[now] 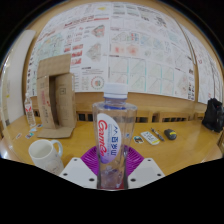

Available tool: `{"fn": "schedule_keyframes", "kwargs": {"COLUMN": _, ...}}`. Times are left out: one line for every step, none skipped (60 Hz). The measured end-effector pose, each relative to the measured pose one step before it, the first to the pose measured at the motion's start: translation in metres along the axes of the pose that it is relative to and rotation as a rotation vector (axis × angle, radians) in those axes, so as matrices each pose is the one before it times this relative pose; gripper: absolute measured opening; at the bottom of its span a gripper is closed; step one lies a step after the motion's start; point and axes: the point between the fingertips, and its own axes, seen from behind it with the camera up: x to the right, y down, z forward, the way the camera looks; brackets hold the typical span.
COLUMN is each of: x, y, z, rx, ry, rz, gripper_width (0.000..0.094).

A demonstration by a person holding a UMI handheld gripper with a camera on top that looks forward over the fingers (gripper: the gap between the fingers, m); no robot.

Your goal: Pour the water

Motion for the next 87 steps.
{"fn": "schedule_keyframes", "kwargs": {"x": -0.00011, "y": 0.00059, "z": -0.00028, "rx": -0.00228, "ry": 0.0004, "rz": 0.0005, "gripper_width": 0.0339}}
{"fn": "schedule_keyframes", "kwargs": {"x": -0.00021, "y": 0.00149, "z": -0.00053, "rx": -0.006, "ry": -0.00042, "rz": -0.0009, "gripper_width": 0.0343}}
{"fn": "schedule_keyframes", "kwargs": {"x": -0.0003, "y": -0.00043, "z": 0.0, "rx": 0.00241, "ry": -0.0003, "rz": -0.0008, "gripper_width": 0.0379}}
{"fn": "schedule_keyframes", "kwargs": {"x": -0.00108, "y": -0.00025, "z": -0.00373, "rx": -0.00475, "ry": -0.00269, "rz": -0.0013, "gripper_width": 0.0408}}
{"fn": "schedule_keyframes", "kwargs": {"x": -0.00042, "y": 0.00074, "z": 0.00037, "rx": -0.00099, "ry": -0.00145, "rz": 0.0005, "gripper_width": 0.043}}
{"fn": "schedule_keyframes", "kwargs": {"x": 0.00009, "y": 0.00039, "z": 0.00033, "rx": -0.00121, "ry": 0.00073, "rz": -0.0004, "gripper_width": 0.0448}}
{"fn": "schedule_keyframes", "kwargs": {"x": 0.00079, "y": 0.00071, "z": 0.00009, "rx": -0.00355, "ry": 0.00344, "rz": -0.0002, "gripper_width": 0.0467}}
{"fn": "schedule_keyframes", "kwargs": {"x": 0.00055, "y": 0.00095, "z": -0.00008, "rx": -0.00603, "ry": 0.00282, "rz": 0.001, "gripper_width": 0.0488}}
{"fn": "schedule_keyframes", "kwargs": {"x": 0.00022, "y": 0.00117, "z": -0.00022, "rx": -0.00721, "ry": 0.00282, "rz": 0.0023, "gripper_width": 0.0514}}
{"fn": "schedule_keyframes", "kwargs": {"x": 0.00046, "y": 0.00139, "z": -0.00063, "rx": -0.00905, "ry": 0.00334, "rz": 0.003, "gripper_width": 0.053}}
{"fn": "schedule_keyframes", "kwargs": {"x": 0.00024, "y": 0.00162, "z": -0.00097, "rx": -0.01047, "ry": 0.00311, "rz": 0.0043, "gripper_width": 0.0565}}
{"fn": "schedule_keyframes", "kwargs": {"x": -0.00041, "y": 0.00168, "z": -0.00124, "rx": -0.01142, "ry": -0.00009, "rz": 0.005, "gripper_width": 0.0591}}
{"fn": "schedule_keyframes", "kwargs": {"x": -0.00116, "y": 0.00197, "z": -0.00169, "rx": -0.01309, "ry": -0.00332, "rz": 0.0039, "gripper_width": 0.0662}}
{"fn": "schedule_keyframes", "kwargs": {"x": -0.00093, "y": 0.00149, "z": -0.0021, "rx": -0.0114, "ry": -0.00228, "rz": 0.0049, "gripper_width": 0.0732}}
{"fn": "schedule_keyframes", "kwargs": {"x": -0.00056, "y": 0.00085, "z": -0.00371, "rx": -0.0087, "ry": -0.00086, "rz": 0.0055, "gripper_width": 0.0802}}
{"fn": "schedule_keyframes", "kwargs": {"x": -0.00026, "y": 0.0005, "z": -0.00227, "rx": -0.00607, "ry": -0.00304, "rz": 0.0036, "gripper_width": 0.0873}}
{"fn": "schedule_keyframes", "kwargs": {"x": 0.00035, "y": 0.00054, "z": -0.00297, "rx": -0.00725, "ry": 0.00401, "rz": 0.0053, "gripper_width": 0.0846}}
{"fn": "schedule_keyframes", "kwargs": {"x": 0.00137, "y": 0.0003, "z": -0.00345, "rx": -0.00575, "ry": 0.00703, "rz": 0.0042, "gripper_width": 0.0832}}
{"fn": "schedule_keyframes", "kwargs": {"x": 0.00155, "y": -0.00051, "z": -0.00365, "rx": -0.00351, "ry": 0.00755, "rz": 0.0033, "gripper_width": 0.0835}}
{"fn": "schedule_keyframes", "kwargs": {"x": 0.00139, "y": -0.00071, "z": -0.00399, "rx": -0.00294, "ry": 0.00762, "rz": 0.0024, "gripper_width": 0.0842}}
{"fn": "schedule_keyframes", "kwargs": {"x": 0.00096, "y": -0.00022, "z": -0.00255, "rx": -0.00196, "ry": 0.00759, "rz": 0.0014, "gripper_width": 0.0853}}
{"fn": "schedule_keyframes", "kwargs": {"x": 0.00065, "y": -0.00029, "z": -0.00559, "rx": -0.00435, "ry": 0.00605, "rz": 0.0013, "gripper_width": 0.0863}}
{"fn": "schedule_keyframes", "kwargs": {"x": 0.00094, "y": -0.00007, "z": -0.00583, "rx": -0.0041, "ry": 0.00727, "rz": 0.0003, "gripper_width": 0.0862}}
{"fn": "schedule_keyframes", "kwargs": {"x": 0.0, "y": 0.00028, "z": -0.00565, "rx": -0.00198, "ry": 0.00626, "rz": -0.0008, "gripper_width": 0.0858}}
{"fn": "schedule_keyframes", "kwargs": {"x": 0.00004, "y": -0.00032, "z": -0.00612, "rx": -0.00281, "ry": 0.0034, "rz": -0.0004, "gripper_width": 0.0857}}
{"fn": "schedule_keyframes", "kwargs": {"x": 0.00028, "y": -0.0004, "z": -0.00655, "rx": -0.0032, "ry": 0.00472, "rz": -0.0007, "gripper_width": 0.0854}}
{"fn": "schedule_keyframes", "kwargs": {"x": 0.00008, "y": -0.00026, "z": -0.0067, "rx": -0.00283, "ry": 0.00497, "rz": -0.0008, "gripper_width": 0.0854}}
{"fn": "schedule_keyframes", "kwargs": {"x": -0.00015, "y": -0.00024, "z": -0.00701, "rx": -0.00221, "ry": 0.00461, "rz": -0.0015, "gripper_width": 0.0855}}
{"fn": "schedule_keyframes", "kwargs": {"x": -0.00034, "y": -0.0003, "z": -0.00729, "rx": -0.00173, "ry": 0.00369, "rz": -0.0021, "gripper_width": 0.0856}}
{"fn": "schedule_keyframes", "kwargs": {"x": -0.00042, "y": -0.00108, "z": -0.00617, "rx": -0.00138, "ry": 0.00211, "rz": -0.0025, "gripper_width": 0.0856}}
{"fn": "schedule_keyframes", "kwargs": {"x": -0.00113, "y": -0.00015, "z": -0.00829, "rx": -0.00113, "ry": 0.00208, "rz": -0.0013, "gripper_width": 0.0854}}
{"fn": "schedule_keyframes", "kwargs": {"x": -0.00124, "y": 0.00009, "z": -0.00863, "rx": -0.00113, "ry": 0.00156, "rz": -0.001, "gripper_width": 0.0853}}
{"fn": "schedule_keyframes", "kwargs": {"x": -0.00177, "y": 0.00007, "z": -0.00885, "rx": -0.00078, "ry": 0.00104, "rz": 0.0, "gripper_width": 0.0852}}
{"fn": "schedule_keyframes", "kwargs": {"x": -0.00243, "y": -0.00026, "z": -0.00962, "rx": -0.00162, "ry": 0.00229, "rz": 0.0005, "gripper_width": 0.0856}}
{"fn": "schedule_keyframes", "kwargs": {"x": -0.00206, "y": 0.00021, "z": -0.00964, "rx": -0.00147, "ry": 0.00138, "rz": 0.001, "gripper_width": 0.0856}}
{"fn": "schedule_keyframes", "kwargs": {"x": -0.00184, "y": 0.00061, "z": -0.00938, "rx": -0.00121, "ry": 0.00118, "rz": 0.0009, "gripper_width": 0.0855}}
{"fn": "schedule_keyframes", "kwargs": {"x": -0.00224, "y": 0.00091, "z": -0.00982, "rx": -0.00116, "ry": 0.00059, "rz": 0.0, "gripper_width": 0.0854}}
{"fn": "schedule_keyframes", "kwargs": {"x": -0.00262, "y": 0.00067, "z": -0.01006, "rx": -0.00021, "ry": 0.00028, "rz": -0.0008, "gripper_width": 0.0856}}
{"fn": "schedule_keyframes", "kwargs": {"x": -0.00233, "y": 0.00071, "z": -0.01036, "rx": 0.00018, "ry": 0.00062, "rz": -0.0018, "gripper_width": 0.0852}}
{"fn": "schedule_keyframes", "kwargs": {"x": -0.00209, "y": 0.001, "z": -0.01067, "rx": 0.00001, "ry": 0.00218, "rz": -0.0026, "gripper_width": 0.0854}}
{"fn": "schedule_keyframes", "kwargs": {"x": -0.00133, "y": 0.00077, "z": -0.01062, "rx": -0.00059, "ry": 0.00294, "rz": -0.0023, "gripper_width": 0.0854}}
{"fn": "schedule_keyframes", "kwargs": {"x": -0.00191, "y": 0.0013, "z": -0.01088, "rx": -0.00024, "ry": 0.00505, "rz": -0.0021, "gripper_width": 0.0853}}
{"fn": "schedule_keyframes", "kwargs": {"x": -0.00198, "y": 0.00163, "z": -0.0112, "rx": -0.00118, "ry": 0.00449, "rz": -0.0025, "gripper_width": 0.0855}}
{"fn": "schedule_keyframes", "kwargs": {"x": -0.00276, "y": 0.00207, "z": -0.01179, "rx": -0.0029, "ry": 0.00573, "rz": -0.0025, "gripper_width": 0.0857}}
{"fn": "schedule_keyframes", "kwargs": {"x": -0.00209, "y": 0.00219, "z": -0.01085, "rx": -0.00267, "ry": 0.00461, "rz": -0.0034, "gripper_width": 0.0853}}
{"fn": "schedule_keyframes", "kwargs": {"x": -0.00186, "y": 0.0023, "z": -0.01079, "rx": -0.00205, "ry": 0.00534, "rz": -0.0032, "gripper_width": 0.0852}}
{"fn": "schedule_keyframes", "kwargs": {"x": -0.00149, "y": 0.00252, "z": -0.0107, "rx": -0.00167, "ry": 0.00577, "rz": -0.0032, "gripper_width": 0.0852}}
{"fn": "schedule_keyframes", "kwargs": {"x": -0.0014, "y": 0.0026, "z": -0.01066, "rx": -0.00193, "ry": 0.00629, "rz": -0.0024, "gripper_width": 0.085}}
{"fn": "schedule_keyframes", "kwargs": {"x": -0.00118, "y": 0.0028, "z": -0.01067, "rx": -0.00221, "ry": 0.00674, "rz": -0.0018, "gripper_width": 0.085}}
{"fn": "schedule_keyframes", "kwargs": {"x": -0.00139, "y": 0.00289, "z": -0.01087, "rx": -0.00232, "ry": 0.00583, "rz": -0.0011, "gripper_width": 0.085}}
{"fn": "schedule_keyframes", "kwargs": {"x": -0.00147, "y": 0.00278, "z": -0.01047, "rx": -0.0006, "ry": 0.0052, "rz": -0.0004, "gripper_width": 0.0849}}
{"fn": "schedule_keyframes", "kwargs": {"x": -0.00155, "y": 0.0025, "z": -0.01045, "rx": -0.00003, "ry": 0.00411, "rz": 0.0008, "gripper_width": 0.0849}}
{"fn": "schedule_keyframes", "kwargs": {"x": 0.00054, "y": 0.0023, "z": -0.00891, "rx": -0.0013, "ry": 0.00013, "rz": 0.001, "gripper_width": 0.0849}}
{"fn": "schedule_keyframes", "kwargs": {"x": -0.00275, "y": 0.00269, "z": -0.01269, "rx": -0.00379, "ry": 0.0031, "rz": 0.0019, "gripper_width": 0.0849}}
{"fn": "schedule_keyframes", "kwargs": {"x": -0.00236, "y": 0.00321, "z": -0.00955, "rx": -0.00438, "ry": 0.00086, "rz": 0.0016, "gripper_width": 0.0849}}
{"fn": "schedule_keyframes", "kwargs": {"x": -0.00185, "y": 0.00389, "z": -0.00947, "rx": -0.00649, "ry": 0.00062, "rz": 0.0009, "gripper_width": 0.0849}}
{"fn": "schedule_keyframes", "kwargs": {"x": -0.00172, "y": 0.00405, "z": -0.00916, "rx": -0.00686, "ry": 0.00093, "rz": 0.0004, "gripper_width": 0.085}}
{"fn": "schedule_keyframes", "kwargs": {"x": -0.00152, "y": 0.00361, "z": -0.00876, "rx": -0.00547, "ry": 0.00126, "rz": -0.0002, "gripper_width": 0.085}}
{"fn": "schedule_keyframes", "kwargs": {"x": -0.00157, "y": 0.00341, "z": -0.00849, "rx": -0.00412, "ry": 0.00047, "rz": -0.0011, "gripper_width": 0.085}}
{"fn": "schedule_keyframes", "kwargs": {"x": -0.00003, "y": 0.00254, "z": -0.00594, "rx": -0.00198, "ry": -0.00144, "rz": -0.0028, "gripper_width": 0.0846}}
{"fn": "schedule_keyframes", "kwargs": {"x": -0.00085, "y": 0.00372, "z": -0.00799, "rx": 0.00033, "ry": 0.00219, "rz": -0.0021, "gripper_width": 0.0848}}
{"fn": "schedule_keyframes", "kwargs": {"x": -0.00092, "y": 0.00275, "z": -0.00827, "rx": -0.00147, "ry": 0.00309, "rz": -0.0036, "gripper_width": 0.0849}}
{"fn": "schedule_keyframes", "kwargs": {"x": -0.00019, "y": 0.00262, "z": -0.00699, "rx": -0.00108, "ry": 0.00241, "rz": -0.0047, "gripper_width": 0.0847}}
{"fn": "schedule_keyframes", "kwargs": {"x": -0.00029, "y": 0.00233, "z": -0.00648, "rx": -0.00124, "ry": 0.00186, "rz": -0.0068, "gripper_width": 0.0852}}
{"fn": "schedule_keyframes", "kwargs": {"x": -0.00047, "y": 0.00227, "z": -0.00598, "rx": -0.00062, "ry": 0.00145, "rz": -0.0077, "gripper_width": 0.0853}}
{"fn": "schedule_keyframes", "kwargs": {"x": -0.00014, "y": 0.00182, "z": -0.00557, "rx": -0.00004, "ry": 0.00224, "rz": -0.0071, "gripper_width": 0.0853}}
{"fn": "schedule_keyframes", "kwargs": {"x": 0.00007, "y": 0.00181, "z": -0.00525, "rx": 0.00024, "ry": 0.00264, "rz": -0.0055, "gripper_width": 0.0853}}
{"fn": "schedule_keyframes", "kwargs": {"x": -0.00009, "y": 0.00175, "z": -0.00493, "rx": -0.00046, "ry": 0.00163, "rz": -0.0039, "gripper_width": 0.0852}}
{"fn": "schedule_keyframes", "kwargs": {"x": 0.00139, "y": -0.00006, "z": -0.00099, "rx": 0.00039, "ry": -0.00071, "rz": -0.0032, "gripper_width": 0.0849}}
{"fn": "schedule_keyframes", "kwargs": {"x": -0.00034, "y": 0.00126, "z": -0.00509, "rx": -0.00097, "ry": 0.00105, "rz": -0.0008, "gripper_width": 0.0851}}
{"fn": "schedule_keyframes", "kwargs": {"x": -0.00066, "y": 0.00229, "z": -0.0062, "rx": -0.00016, "ry": 0.00375, "rz": -0.0012, "gripper_width": 0.0853}}
{"fn": "schedule_keyframes", "kwargs": {"x": 0.00044, "y": 0.00123, "z": -0.00401, "rx": 0.00129, "ry": 0.00384, "rz": -0.0023, "gripper_width": 0.0851}}
{"fn": "schedule_keyframes", "kwargs": {"x": 0.00074, "y": 0.00029, "z": -0.00382, "rx": 0.00188, "ry": 0.00444, "rz": -0.0041, "gripper_width": 0.0852}}
{"fn": "schedule_keyframes", "kwargs": {"x": 0.00083, "y": 0.00041, "z": -0.00335, "rx": 0.002, "ry": 0.00427, "rz": -0.0053, "gripper_width": 0.0853}}
{"fn": "schedule_keyframes", "kwargs": {"x": 0.00093, "y": 0.00013, "z": -0.00327, "rx": 0.00232, "ry": 0.00435, "rz": -0.0057, "gripper_width": 0.0852}}
{"fn": "schedule_keyframes", "kwargs": {"x": 0.00041, "y": -0.00024, "z": -0.00293, "rx": 0.00254, "ry": 0.00386, "rz": -0.0052, "gripper_width": 0.0852}}
{"fn": "schedule_keyframes", "kwargs": {"x": 0.00045, "y": -0.00043, "z": -0.00288, "rx": 0.00265, "ry": 0.00278, "rz": -0.0039, "gripper_width": 0.0852}}
{"fn": "schedule_keyframes", "kwargs": {"x": 0.00005, "y": -0.00048, "z": -0.0026, "rx": 0.00252, "ry": 0.00119, "rz": -0.0014, "gripper_width": 0.0849}}
{"fn": "schedule_keyframes", "kwargs": {"x": -0.00017, "y": -0.00079, "z": -0.0027, "rx": 0.0023, "ry": 0.00023, "rz": 0.0018, "gripper_width": 0.0852}}
{"fn": "schedule_keyframes", "kwargs": {"x": 0.00078, "y": -0.00134, "z": 0.00081, "rx": 0.00379, "ry": -0.00144, "rz": 0.0033, "gripper_width": 0.0849}}
{"fn": "schedule_keyframes", "kwargs": {"x": 0.0003, "y": -0.00088, "z": -0.00291, "rx": 0.00251, "ry": 0.00001, "rz": 0.0043, "gripper_width": 0.0849}}
{"fn": "schedule_keyframes", "kwargs": {"x": -0.00122, "y": -0.00157, "z": -0.00326, "rx": 0.00292, "ry": -0.00039, "rz": 0.0063, "gripper_width": 0.0852}}
{"fn": "schedule_keyframes", "kwargs": {"x": -0.00031, "y": -0.00143, "z": -0.0022, "rx": 0.00403, "ry": -0.00083, "rz": 0.0044, "gripper_width": 0.0852}}
{"fn": "schedule_keyframes", "kwargs": {"x": 0.00046, "y": -0.0015, "z": -0.00227, "rx": 0.00383, "ry": -0.00154, "rz": 0.0042, "gripper_width": 0.0852}}
{"fn": "schedule_keyframes", "kwargs": {"x": -0.00006, "y": -0.00147, "z": -0.00159, "rx": 0.00394, "ry": -0.00201, "rz": 0.0045, "gripper_width": 0.0853}}
{"fn": "schedule_keyframes", "kwargs": {"x": -0.00035, "y": -0.00142, "z": -0.00133, "rx": 0.00348, "ry": -0.00213, "rz": 0.004, "gripper_width": 0.0853}}
{"fn": "schedule_keyframes", "kwargs": {"x": -0.00024, "y": -0.0014, "z": -0.00124, "rx": 0.00284, "ry": -0.0015, "rz": 0.0031, "gripper_width": 0.0852}}
